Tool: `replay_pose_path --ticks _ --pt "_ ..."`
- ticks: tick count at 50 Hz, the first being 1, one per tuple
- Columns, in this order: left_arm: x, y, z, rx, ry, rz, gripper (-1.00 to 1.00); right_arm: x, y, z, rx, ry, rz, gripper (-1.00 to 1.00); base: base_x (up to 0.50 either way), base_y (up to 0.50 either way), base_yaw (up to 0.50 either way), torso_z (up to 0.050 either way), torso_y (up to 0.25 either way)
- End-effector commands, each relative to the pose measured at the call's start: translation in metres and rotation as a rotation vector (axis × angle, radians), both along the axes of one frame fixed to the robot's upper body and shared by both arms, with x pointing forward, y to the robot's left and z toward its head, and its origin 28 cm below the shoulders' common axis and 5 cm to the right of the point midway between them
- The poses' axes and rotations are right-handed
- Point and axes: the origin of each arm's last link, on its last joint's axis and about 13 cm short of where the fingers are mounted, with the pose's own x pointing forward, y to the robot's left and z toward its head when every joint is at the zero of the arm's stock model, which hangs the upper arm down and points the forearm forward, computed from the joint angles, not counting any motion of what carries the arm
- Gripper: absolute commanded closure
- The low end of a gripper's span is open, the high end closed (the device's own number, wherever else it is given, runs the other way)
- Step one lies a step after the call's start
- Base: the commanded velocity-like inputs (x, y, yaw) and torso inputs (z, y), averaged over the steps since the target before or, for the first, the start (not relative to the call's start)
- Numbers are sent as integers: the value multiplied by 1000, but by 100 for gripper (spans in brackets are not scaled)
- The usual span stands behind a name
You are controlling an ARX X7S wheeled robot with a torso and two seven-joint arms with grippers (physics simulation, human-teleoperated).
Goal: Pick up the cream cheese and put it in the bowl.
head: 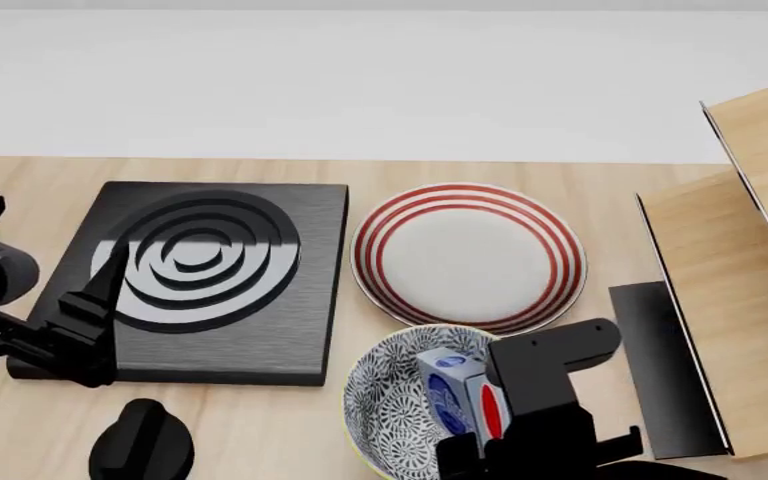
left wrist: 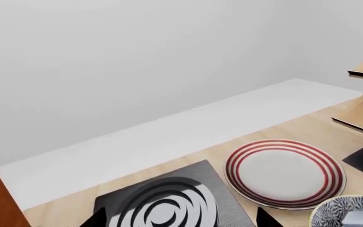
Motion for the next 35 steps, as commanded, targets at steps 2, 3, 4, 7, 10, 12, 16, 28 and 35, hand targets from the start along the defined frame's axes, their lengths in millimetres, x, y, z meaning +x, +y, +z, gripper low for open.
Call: replay_pose_path --ticks 2,3,4,7,10,12,16,28,35 --pt "0 0 -3 4 3 0 -100 2 0 5 -8 -27 1 100 0 0 0 0 5" --pt "1 0 -3 1 6 -3 -100 3 0 4 -6 -23 0 100 0 0 0 10 0" --pt "1 0 -3 2 4 0 -100 3 0 4 -8 -25 0 100 0 0 0 0 0" --pt "1 0 -4 2 6 -1 -100 3 0 4 -12 -27 -4 100 0 0 0 0 0" --pt "2 0 -4 1 6 1 -100 3 -1 5 -11 -29 -6 100 0 0 0 0 0" --pt "3 0 -4 2 7 2 -100 3 -1 5 -15 -30 -7 100 0 0 0 0 0" --pt "2 0 -3 2 4 1 -100 2 0 5 -18 -28 -6 100 0 0 0 0 0" --pt "2 2 -2 2 6 12 -100 6 1 2 -17 -14 -5 100 0 0 0 0 1" --pt "3 2 -3 4 3 14 -100 8 3 -6 -19 4 0 100 0 0 0 0 0"
